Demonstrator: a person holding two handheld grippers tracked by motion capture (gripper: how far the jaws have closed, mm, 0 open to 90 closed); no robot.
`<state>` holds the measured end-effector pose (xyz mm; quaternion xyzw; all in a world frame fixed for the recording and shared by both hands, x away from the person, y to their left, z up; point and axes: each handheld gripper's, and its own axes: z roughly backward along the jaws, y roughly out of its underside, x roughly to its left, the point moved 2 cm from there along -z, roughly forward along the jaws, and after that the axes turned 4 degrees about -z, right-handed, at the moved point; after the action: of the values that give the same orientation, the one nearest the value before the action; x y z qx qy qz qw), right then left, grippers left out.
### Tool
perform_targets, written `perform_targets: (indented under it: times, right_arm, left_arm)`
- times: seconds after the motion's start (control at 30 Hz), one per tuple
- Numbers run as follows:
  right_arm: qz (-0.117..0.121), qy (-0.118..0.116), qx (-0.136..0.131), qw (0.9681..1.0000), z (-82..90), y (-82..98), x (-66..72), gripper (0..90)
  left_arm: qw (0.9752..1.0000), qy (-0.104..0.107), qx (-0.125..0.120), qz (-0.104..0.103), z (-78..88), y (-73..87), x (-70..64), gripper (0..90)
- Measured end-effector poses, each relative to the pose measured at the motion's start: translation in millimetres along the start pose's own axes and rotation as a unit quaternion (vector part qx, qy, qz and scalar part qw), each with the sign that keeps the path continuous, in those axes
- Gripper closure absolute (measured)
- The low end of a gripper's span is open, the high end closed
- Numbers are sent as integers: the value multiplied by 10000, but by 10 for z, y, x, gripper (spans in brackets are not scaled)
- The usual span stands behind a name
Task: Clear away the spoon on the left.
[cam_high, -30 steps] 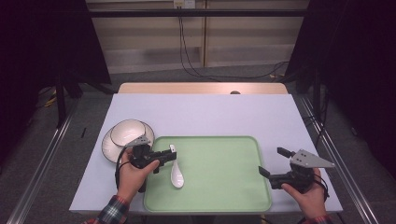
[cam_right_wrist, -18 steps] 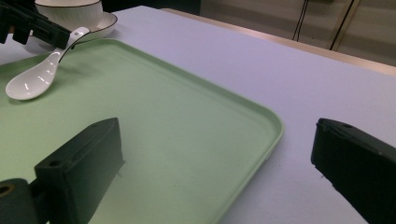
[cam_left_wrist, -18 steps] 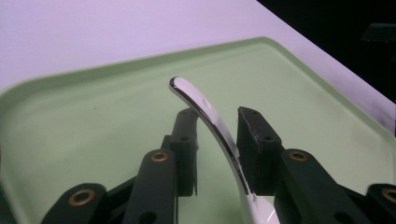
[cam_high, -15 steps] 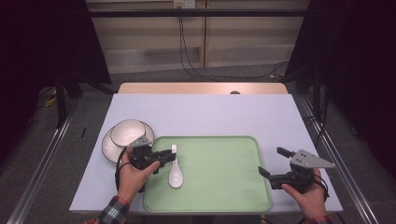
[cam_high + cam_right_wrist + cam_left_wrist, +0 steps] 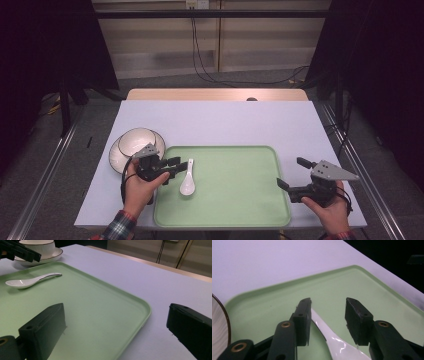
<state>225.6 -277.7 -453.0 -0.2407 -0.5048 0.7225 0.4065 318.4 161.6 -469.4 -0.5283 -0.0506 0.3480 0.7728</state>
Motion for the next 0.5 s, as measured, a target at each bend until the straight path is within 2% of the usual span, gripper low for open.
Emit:
perform_targets:
  times: [0.5]
  right_arm:
    - [-7,-10,16,10000,-9,8,-3,19]
  left_arm:
    - [9993,5,-171,-347,104,-80,-30,488]
